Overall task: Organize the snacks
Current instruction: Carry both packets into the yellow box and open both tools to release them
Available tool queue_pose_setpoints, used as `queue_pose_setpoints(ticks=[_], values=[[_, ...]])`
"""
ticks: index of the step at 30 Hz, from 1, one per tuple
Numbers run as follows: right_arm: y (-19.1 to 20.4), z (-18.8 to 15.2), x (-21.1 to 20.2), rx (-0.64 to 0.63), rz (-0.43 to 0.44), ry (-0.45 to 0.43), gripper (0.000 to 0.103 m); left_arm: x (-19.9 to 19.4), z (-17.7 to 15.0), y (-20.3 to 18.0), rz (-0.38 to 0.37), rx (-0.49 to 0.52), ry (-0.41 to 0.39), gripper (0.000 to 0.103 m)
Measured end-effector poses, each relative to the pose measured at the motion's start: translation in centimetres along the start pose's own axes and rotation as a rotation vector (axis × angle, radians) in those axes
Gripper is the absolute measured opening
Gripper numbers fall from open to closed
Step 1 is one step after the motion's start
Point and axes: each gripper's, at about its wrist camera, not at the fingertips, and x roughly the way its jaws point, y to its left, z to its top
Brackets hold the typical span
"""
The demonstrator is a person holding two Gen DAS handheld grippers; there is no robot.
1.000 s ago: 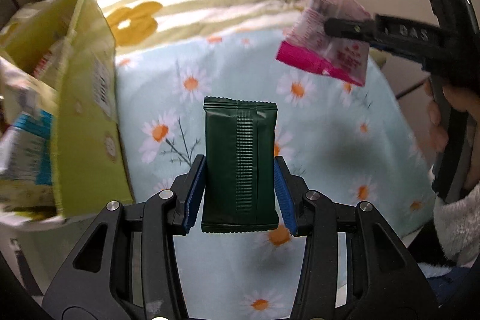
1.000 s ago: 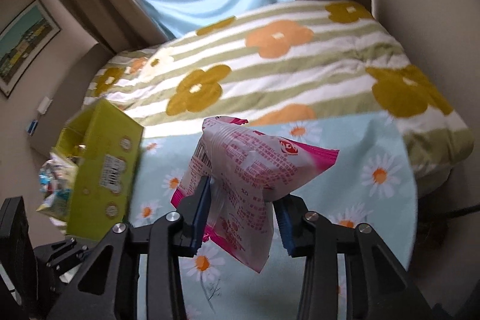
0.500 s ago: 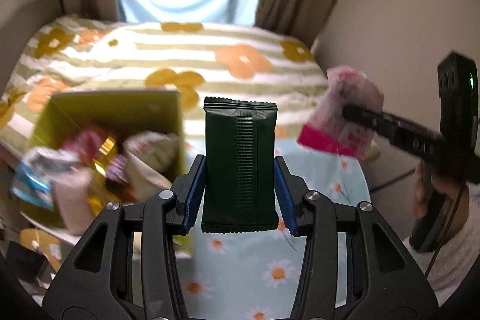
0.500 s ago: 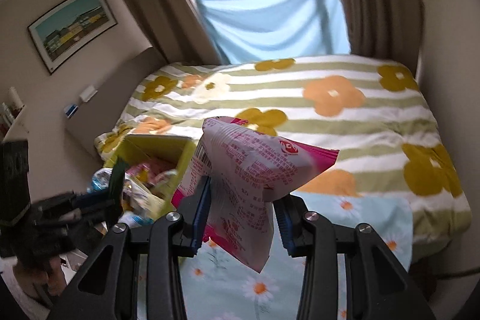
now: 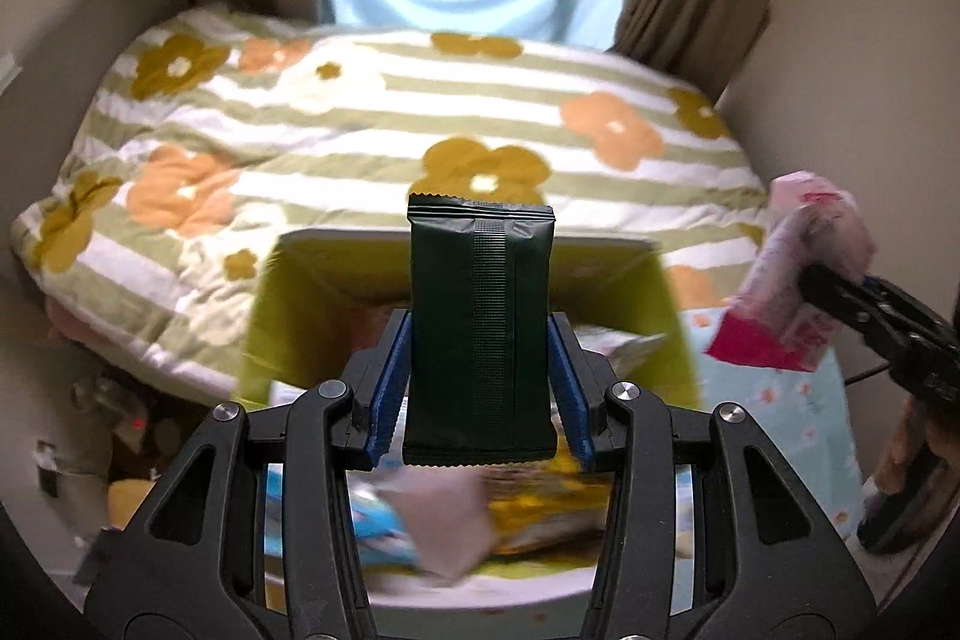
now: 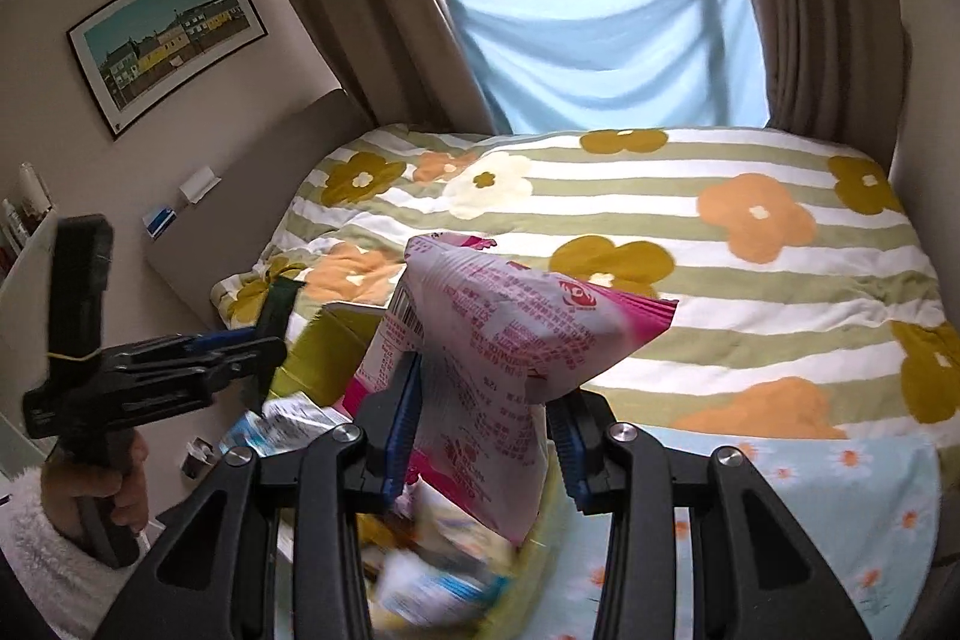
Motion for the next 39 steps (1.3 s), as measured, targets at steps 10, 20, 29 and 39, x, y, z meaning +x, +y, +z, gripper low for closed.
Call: queue_pose_setpoints(ticks=[10, 20, 29, 39], values=[[3.3, -0.8, 5.4, 0.039, -0.038, 0.083, 0.037, 6.6, 0.0, 4.9, -0.019, 0.027, 0.156, 0.041], [3.3, -0.9, 7.1, 0.046, -0.060, 0.148, 0.037, 4.9, -1.5, 6.3, 0.016, 0.007, 0.114, 0.103], [6.1, -0.4, 9.2, -0.033, -0.055, 0.211, 0.046, 2.7, -3.2, 6.8, 0.060, -0.006, 0.093, 0.103], [6.2, -2.1, 10.2, -0.138, -0.270, 0.237, 0.099, 3.0, -4.6, 6.5, 0.033, 0.019, 0.086, 0.102]])
